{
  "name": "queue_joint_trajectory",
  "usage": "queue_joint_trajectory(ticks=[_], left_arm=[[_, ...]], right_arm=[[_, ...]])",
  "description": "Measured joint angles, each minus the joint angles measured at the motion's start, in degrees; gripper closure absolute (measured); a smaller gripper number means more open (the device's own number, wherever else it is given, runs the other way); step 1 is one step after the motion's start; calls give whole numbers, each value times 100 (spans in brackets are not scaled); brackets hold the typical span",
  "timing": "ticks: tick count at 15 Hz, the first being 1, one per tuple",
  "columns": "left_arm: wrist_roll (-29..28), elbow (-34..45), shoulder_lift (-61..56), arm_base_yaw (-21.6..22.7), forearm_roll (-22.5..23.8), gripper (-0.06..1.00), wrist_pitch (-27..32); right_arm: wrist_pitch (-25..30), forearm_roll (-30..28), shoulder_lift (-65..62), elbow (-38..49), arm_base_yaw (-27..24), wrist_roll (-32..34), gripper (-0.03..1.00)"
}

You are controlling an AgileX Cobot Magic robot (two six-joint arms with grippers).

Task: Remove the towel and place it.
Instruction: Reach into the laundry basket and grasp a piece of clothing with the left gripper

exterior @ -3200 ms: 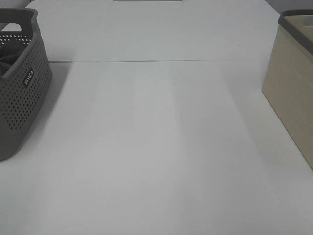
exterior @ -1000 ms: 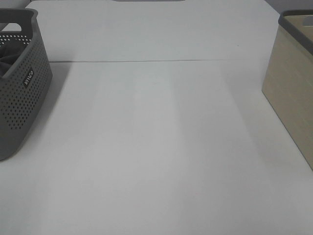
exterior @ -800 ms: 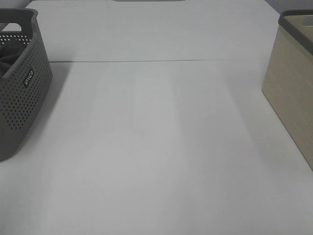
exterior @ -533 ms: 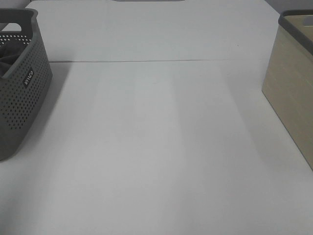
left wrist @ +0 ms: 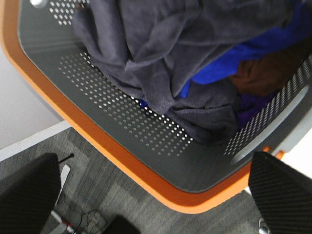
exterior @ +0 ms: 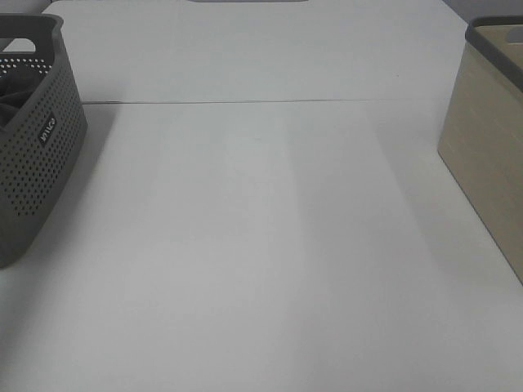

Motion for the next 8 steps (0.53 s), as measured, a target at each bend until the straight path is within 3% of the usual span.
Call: queue_joint_trajectory(ticks=[3,8], left_arm=[[258,0,882,0,900,-5,-493],[934,0,1874,0,1192,-5,-1203]], right_arm=[[0,0,0,0,0,0,21],[0,0,0,0,0,0,21]])
